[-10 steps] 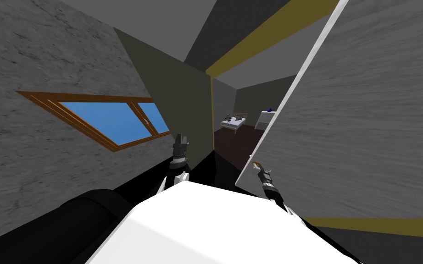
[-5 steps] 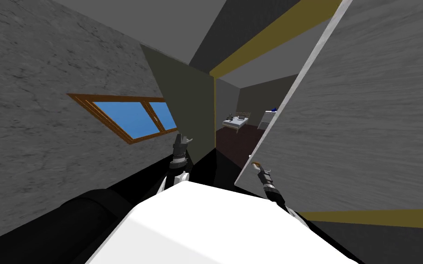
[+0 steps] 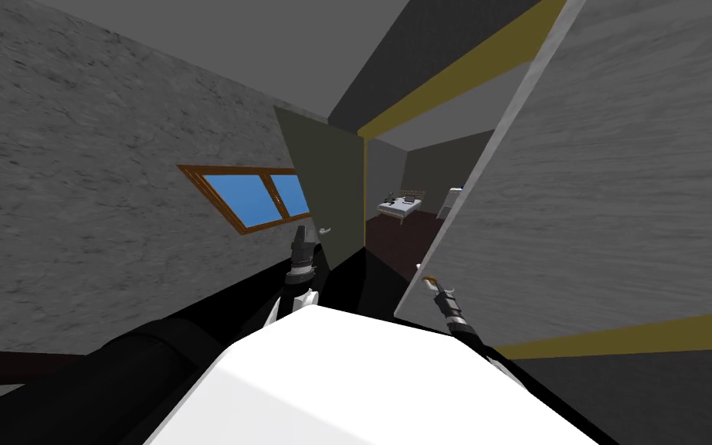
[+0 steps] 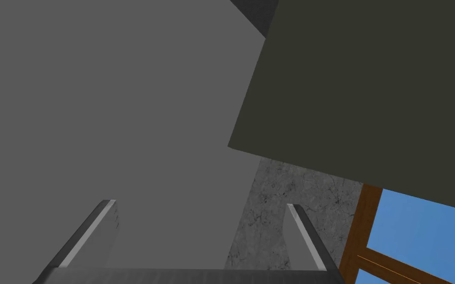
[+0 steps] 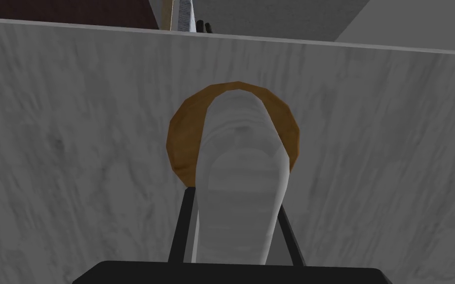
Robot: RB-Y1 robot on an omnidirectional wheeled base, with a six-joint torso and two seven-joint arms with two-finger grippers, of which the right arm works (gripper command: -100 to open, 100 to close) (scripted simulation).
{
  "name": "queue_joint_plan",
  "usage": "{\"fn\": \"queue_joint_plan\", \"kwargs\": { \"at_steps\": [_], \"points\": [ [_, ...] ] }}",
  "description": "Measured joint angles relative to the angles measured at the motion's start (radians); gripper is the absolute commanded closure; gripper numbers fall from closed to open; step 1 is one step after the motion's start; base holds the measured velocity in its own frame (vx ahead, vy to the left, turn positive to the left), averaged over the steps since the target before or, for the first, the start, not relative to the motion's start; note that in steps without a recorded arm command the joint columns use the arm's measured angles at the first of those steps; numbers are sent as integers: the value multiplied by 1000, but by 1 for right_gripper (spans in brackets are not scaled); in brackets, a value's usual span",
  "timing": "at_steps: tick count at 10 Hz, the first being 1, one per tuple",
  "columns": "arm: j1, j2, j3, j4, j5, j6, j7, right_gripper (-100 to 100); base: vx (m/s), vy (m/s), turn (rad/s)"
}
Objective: Pull the door open
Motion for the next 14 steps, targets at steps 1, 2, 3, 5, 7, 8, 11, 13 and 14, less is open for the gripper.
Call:
{"fn": "queue_joint_plan", "kwargs": {
  "at_steps": [1, 2, 3, 5, 7, 8, 11, 13, 14],
  "points": [
    [2, 1, 2, 4, 1, -2, -1, 100, -152, -59, 179],
    [2, -8, 5, 23, 4, -25, -8, 100, -189, -81, 170],
    [28, -14, 9, -9, 8, -31, -17, 100, -191, -35, 134],
    [36, -32, 18, 11, 16, -72, -36, 100, -192, -43, 111],
    [71, -42, 28, -3, 24, -97, -50, 100, -150, -49, 111],
    [79, -47, 32, 7, 28, -116, -57, 100, -150, -23, 108],
    [109, -69, 41, 9, 36, -163, -81, 100, -132, -39, 80],
    [136, -71, 42, -14, 38, -163, -85, 100, -106, -47, 150],
    [134, -72, 43, -7, 39, -172, -87, 100, -144, -54, 133]
  ]
}}
